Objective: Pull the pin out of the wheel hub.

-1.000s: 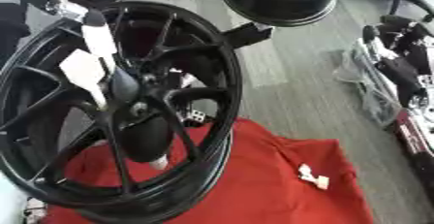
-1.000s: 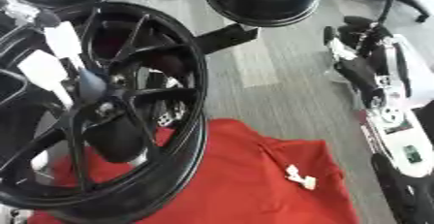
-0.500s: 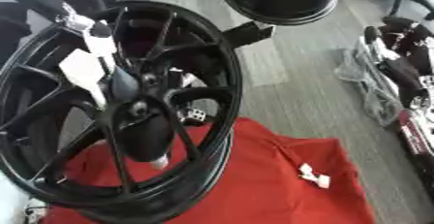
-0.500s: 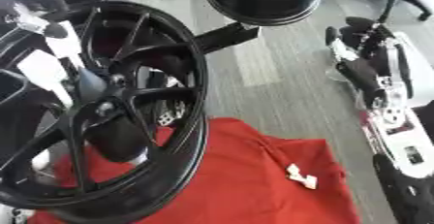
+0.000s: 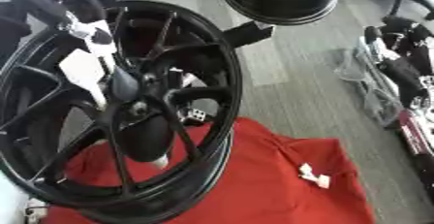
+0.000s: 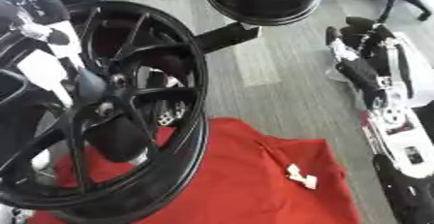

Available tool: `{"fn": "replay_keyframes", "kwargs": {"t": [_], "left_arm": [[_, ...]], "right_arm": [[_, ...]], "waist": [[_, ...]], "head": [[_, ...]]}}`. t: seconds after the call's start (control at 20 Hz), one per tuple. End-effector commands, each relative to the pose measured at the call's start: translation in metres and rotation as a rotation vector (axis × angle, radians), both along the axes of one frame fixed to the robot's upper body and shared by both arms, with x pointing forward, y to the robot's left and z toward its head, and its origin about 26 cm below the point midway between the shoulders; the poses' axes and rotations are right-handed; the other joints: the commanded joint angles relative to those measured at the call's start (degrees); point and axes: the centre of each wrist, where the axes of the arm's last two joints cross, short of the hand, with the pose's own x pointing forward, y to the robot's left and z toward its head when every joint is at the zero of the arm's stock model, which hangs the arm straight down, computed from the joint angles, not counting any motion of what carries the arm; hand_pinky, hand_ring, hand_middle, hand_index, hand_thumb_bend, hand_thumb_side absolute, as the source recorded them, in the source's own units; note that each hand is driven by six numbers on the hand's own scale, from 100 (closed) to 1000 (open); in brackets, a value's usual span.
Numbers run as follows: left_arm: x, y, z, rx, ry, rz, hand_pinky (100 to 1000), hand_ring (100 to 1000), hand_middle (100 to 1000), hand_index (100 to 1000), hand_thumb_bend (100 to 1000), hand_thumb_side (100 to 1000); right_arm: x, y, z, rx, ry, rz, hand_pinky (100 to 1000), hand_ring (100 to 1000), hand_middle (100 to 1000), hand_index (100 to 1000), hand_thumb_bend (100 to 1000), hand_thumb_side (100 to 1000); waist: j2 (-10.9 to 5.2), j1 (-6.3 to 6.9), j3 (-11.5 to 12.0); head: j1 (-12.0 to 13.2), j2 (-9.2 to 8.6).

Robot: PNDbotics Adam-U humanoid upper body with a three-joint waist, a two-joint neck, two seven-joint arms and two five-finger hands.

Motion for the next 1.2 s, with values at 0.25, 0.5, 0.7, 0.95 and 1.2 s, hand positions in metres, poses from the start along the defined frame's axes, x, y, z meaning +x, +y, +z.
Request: {"fn": "replay_keyframes", "kwargs": {"t": [0.25,0.5,0.7,0.95,1.2], "left_arm": [[0.0011,0.0033,0.0050,0.033,-0.036,-0.005,854,857,803,799,543,544],[0.0016,0.0026,0.0053,0.052,-0.052,-0.010,851,853,798,793,533,526],[0.0017,0.0032,0.0065,0.070,-0.069,-0.010,850,849,794,785,505,501],[0.0018,0.0043,0.0071,0.075,-0.077,-0.020,848,842,788,779,452,453],[0.0012,0.0060,0.0075,0.078,-0.078,-0.031,847,841,785,774,400,391]], "right_arm": [[0.0011,-0.0034,0.0074,-0.024,-0.017,-0.001,829,651,584,707,347,273],[0.0012,-0.0035,0.0075,-0.025,-0.017,0.002,829,651,584,707,346,273],[0.0011,-0.0037,0.0068,-0.025,-0.013,0.002,830,651,584,707,346,273],[0.0013,-0.0035,0.0059,-0.025,-0.011,0.002,830,651,584,708,346,273],[0.0012,-0.0038,0.0054,-0.025,-0.009,0.001,830,650,584,708,345,274]], "waist": [[-0.67,0.02,-0.1],[-0.70,0.04,-0.1],[-0.72,0.05,0.0],[-0.69,0.06,0.1],[-0.65,0.14,0.1]], "head": [[0.3,0.31],[0.6,0.31],[1.0,0.31],[1.3,0.31],[1.4,0.31]]}}
